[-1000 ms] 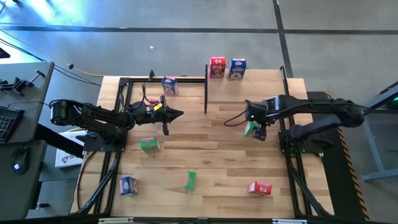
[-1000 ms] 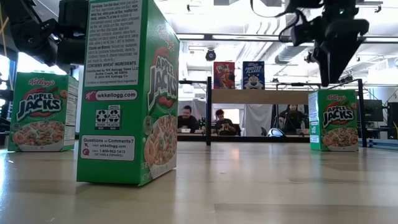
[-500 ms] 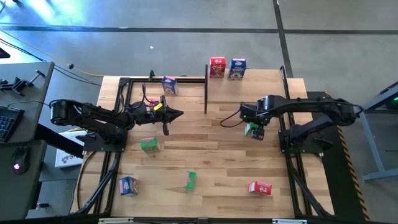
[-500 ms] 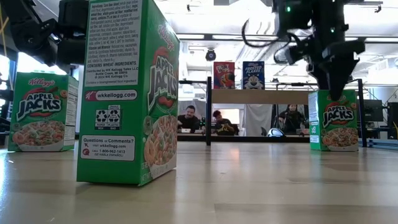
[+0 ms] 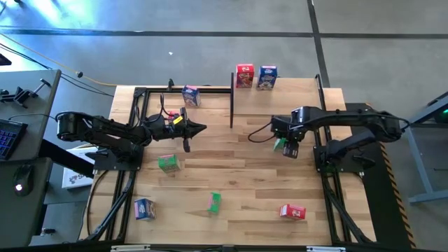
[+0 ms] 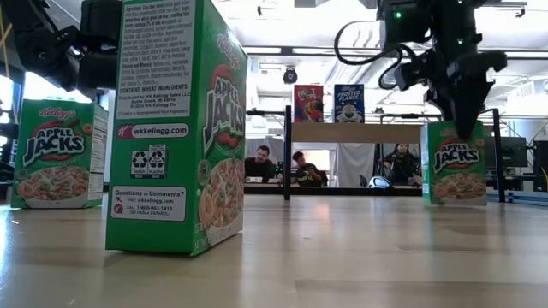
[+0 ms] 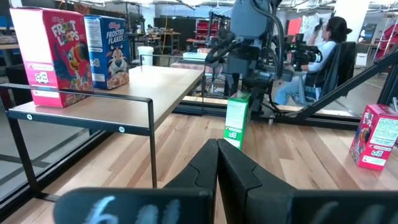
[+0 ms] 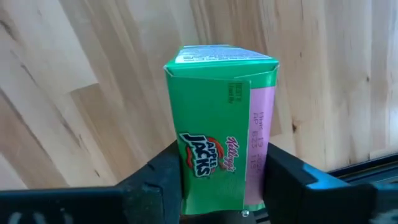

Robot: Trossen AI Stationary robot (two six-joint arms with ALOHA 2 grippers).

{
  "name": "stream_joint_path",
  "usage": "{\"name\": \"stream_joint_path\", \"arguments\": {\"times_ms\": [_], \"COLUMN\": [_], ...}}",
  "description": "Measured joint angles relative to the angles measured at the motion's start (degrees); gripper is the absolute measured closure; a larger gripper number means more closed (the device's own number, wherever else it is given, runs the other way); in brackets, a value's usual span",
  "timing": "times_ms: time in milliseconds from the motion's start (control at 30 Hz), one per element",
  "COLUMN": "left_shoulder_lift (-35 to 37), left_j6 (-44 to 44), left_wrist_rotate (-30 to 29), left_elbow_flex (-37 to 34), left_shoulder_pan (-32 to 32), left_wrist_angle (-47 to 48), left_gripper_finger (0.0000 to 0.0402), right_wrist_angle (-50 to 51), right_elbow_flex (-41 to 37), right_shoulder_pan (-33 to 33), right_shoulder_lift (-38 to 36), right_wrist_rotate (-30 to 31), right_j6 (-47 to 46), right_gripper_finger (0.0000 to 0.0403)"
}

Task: Stack cereal on shelf
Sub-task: Put the top right green cereal box on the shelf to the right of the blue cereal box

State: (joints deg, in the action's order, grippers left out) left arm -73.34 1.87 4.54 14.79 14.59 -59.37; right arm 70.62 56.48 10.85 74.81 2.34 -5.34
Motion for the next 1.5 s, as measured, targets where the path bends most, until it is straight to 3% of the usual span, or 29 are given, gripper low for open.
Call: {"name": "stream_joint_path", "arguments": {"times_ms": [300,600,967,1267,1500], "left_shoulder_lift": [0.00,0.01,0.02,0.02,0.02], "left_j6": [0.00,0.02,0.92,0.94,0.94], "left_wrist_rotate": [-0.02,-0.02,0.48,0.48,0.48], "left_elbow_flex": [0.00,-0.01,0.72,0.72,0.74], "left_shoulder_pan": [0.07,0.07,-0.13,-0.13,-0.13], "left_wrist_angle": [-0.02,-0.06,-0.07,-0.02,0.05], "left_gripper_finger": [0.0401,0.0401,0.0401,0.0401,0.0401], "right_wrist_angle": [8.81,16.94,17.96,17.63,16.88], "right_elbow_flex": [18.23,36.86,37.59,37.63,37.52], "right_shoulder_pan": [0.00,3.95,17.01,20.80,21.91], "right_shoulder_lift": [0.03,0.19,3.02,10.22,11.98], "right_wrist_rotate": [1.22,12.63,12.10,15.25,17.45], "right_j6": [5.40,16.48,30.34,34.33,33.91], "right_gripper_finger": [0.0251,0.0251,0.0251,0.0246,0.0200]}}
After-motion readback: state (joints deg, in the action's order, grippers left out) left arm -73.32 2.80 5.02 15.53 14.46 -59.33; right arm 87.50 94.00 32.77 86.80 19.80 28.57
